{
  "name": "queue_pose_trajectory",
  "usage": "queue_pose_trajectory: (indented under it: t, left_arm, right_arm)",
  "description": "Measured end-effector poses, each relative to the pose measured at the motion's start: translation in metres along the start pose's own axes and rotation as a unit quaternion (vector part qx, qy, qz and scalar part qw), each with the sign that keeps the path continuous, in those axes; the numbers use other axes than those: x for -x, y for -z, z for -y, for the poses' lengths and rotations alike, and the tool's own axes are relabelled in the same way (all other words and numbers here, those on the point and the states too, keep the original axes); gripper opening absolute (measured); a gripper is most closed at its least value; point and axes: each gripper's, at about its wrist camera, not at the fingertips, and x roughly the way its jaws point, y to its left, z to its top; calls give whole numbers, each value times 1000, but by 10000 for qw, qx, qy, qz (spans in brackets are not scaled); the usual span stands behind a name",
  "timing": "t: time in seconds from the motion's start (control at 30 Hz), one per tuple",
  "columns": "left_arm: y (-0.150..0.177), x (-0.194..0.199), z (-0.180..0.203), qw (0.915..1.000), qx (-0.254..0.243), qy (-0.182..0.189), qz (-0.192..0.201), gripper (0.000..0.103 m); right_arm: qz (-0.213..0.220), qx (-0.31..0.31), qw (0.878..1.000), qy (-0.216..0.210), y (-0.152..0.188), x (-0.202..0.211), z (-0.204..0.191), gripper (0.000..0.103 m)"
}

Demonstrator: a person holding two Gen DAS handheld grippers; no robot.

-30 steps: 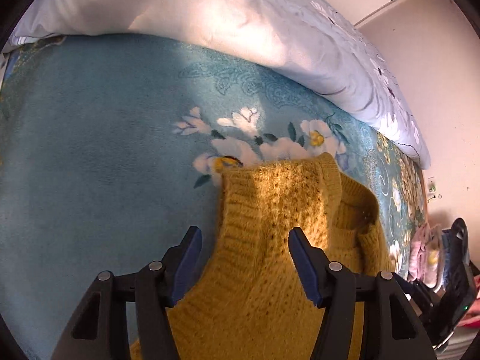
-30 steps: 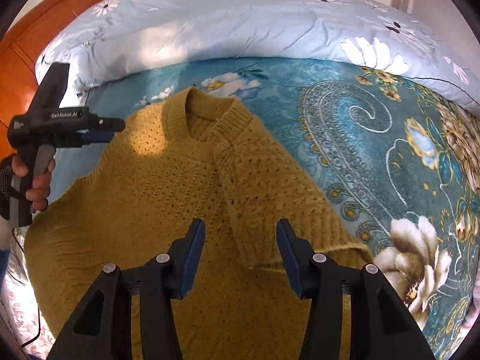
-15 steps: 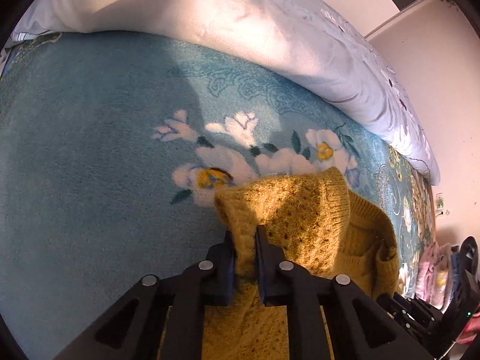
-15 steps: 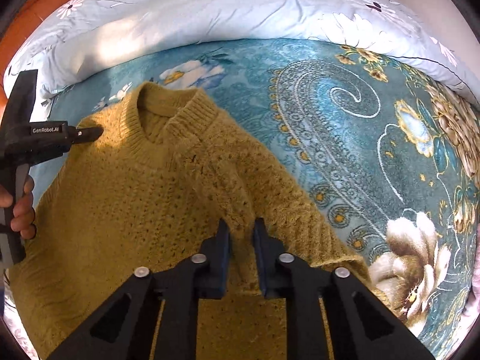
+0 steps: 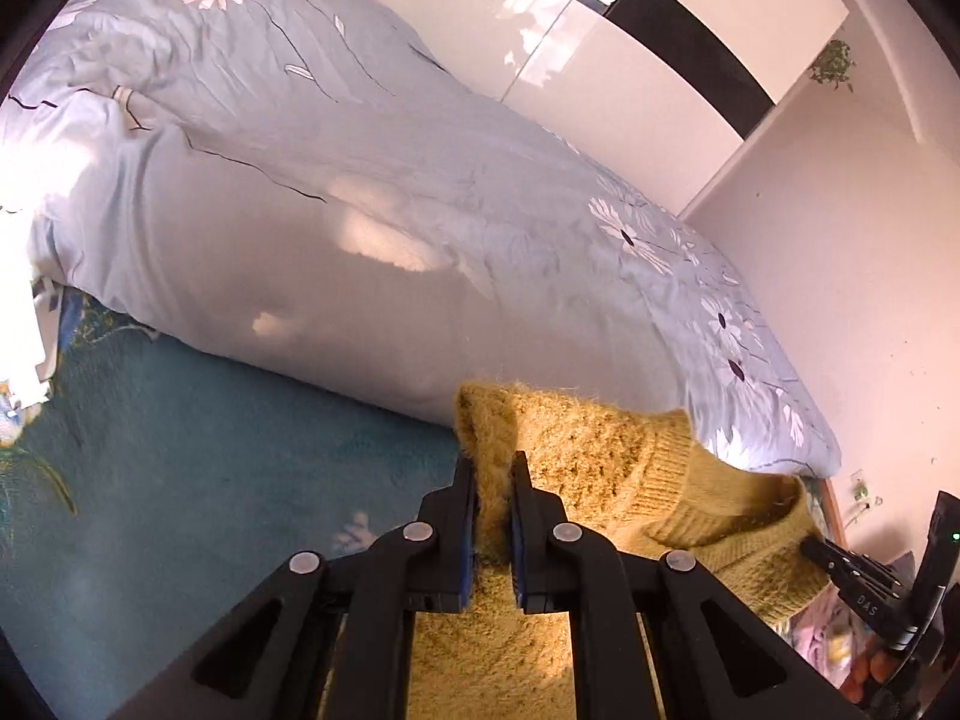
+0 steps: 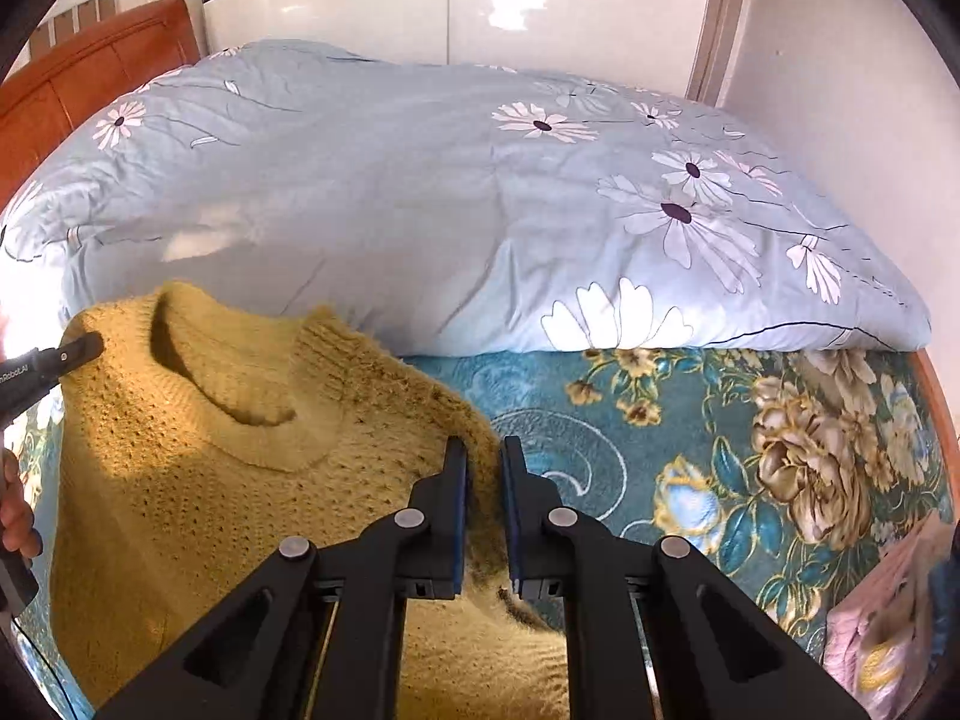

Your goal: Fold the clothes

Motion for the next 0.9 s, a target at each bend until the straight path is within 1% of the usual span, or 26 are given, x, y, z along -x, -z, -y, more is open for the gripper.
queue_pose_trajectory:
  t: [0.03,0.1,0.17,0.23,0.3,0.37,0.43,0.47,0.5,0.53,0.57,0.6,0.63,0.7,0.77,0.8,0.83,0.9]
  left_arm:
    - [-1,-7,-3,9999,95,-24,-47,10]
    - [1,-23,-10,9995,267,-111,-141,10]
    - [7,-34,-13,9991,308,-207,-201,10]
    - [13,-44,-17,9987,343,-286,-258,10]
    - [19,-51,-20,9979,467,-324,-320,10]
    - [22,-54,-24,9968,591,-285,-447,10]
    - [25,-56,-28,9957,698,-222,-573,12]
    - [26,-56,-28,9952,726,-187,-635,12]
    - [28,-58,-27,9945,749,-154,-717,16]
    - [29,-58,-28,9935,779,-146,-821,23]
    - [30,-59,-27,9924,801,-160,-925,27]
    - [30,-63,-23,9914,811,-173,-1015,37]
    - [31,-63,-21,9907,811,-159,-1085,45]
    - [36,-54,-22,9896,817,-116,-1175,47]
    - [44,-32,-26,9893,885,37,-1163,48]
    - [50,-18,-29,9895,911,161,-1113,51]
    - [58,-5,-32,9899,898,249,-1069,56]
    - [77,23,-38,9911,817,313,-1007,61]
  right_arm:
    - [-15,-79,10000,22,-3,-4,2,11]
    - [-144,-206,9996,-126,-3,-18,5,11]
    - [-304,-214,9991,-183,4,-31,4,11]
    - [-312,-217,9991,-212,11,-38,2,11]
    - [-371,-357,9983,-276,14,-44,3,11]
    - [-423,-512,9969,-416,14,-48,3,11]
    - [-383,-418,9978,-346,15,-50,-2,14]
    - [-361,-325,9984,-294,16,-50,-4,17]
    - [-354,-265,9987,-242,18,-49,-4,23]
    - [-346,-205,9990,-189,19,-48,-5,30]
    - [-343,-189,9990,-208,21,-47,-3,33]
    - [-306,-196,9991,-227,23,-44,0,38]
    - [-278,-224,9991,-233,25,-41,4,43]
    - [-189,-363,9984,-379,31,-32,14,43]
    - [-46,-501,9970,-582,45,-16,26,43]
    - [25,-578,9961,-667,56,-8,33,44]
    - [48,-635,9952,-740,70,1,40,45]
    - [115,-745,9932,-891,102,21,54,46]
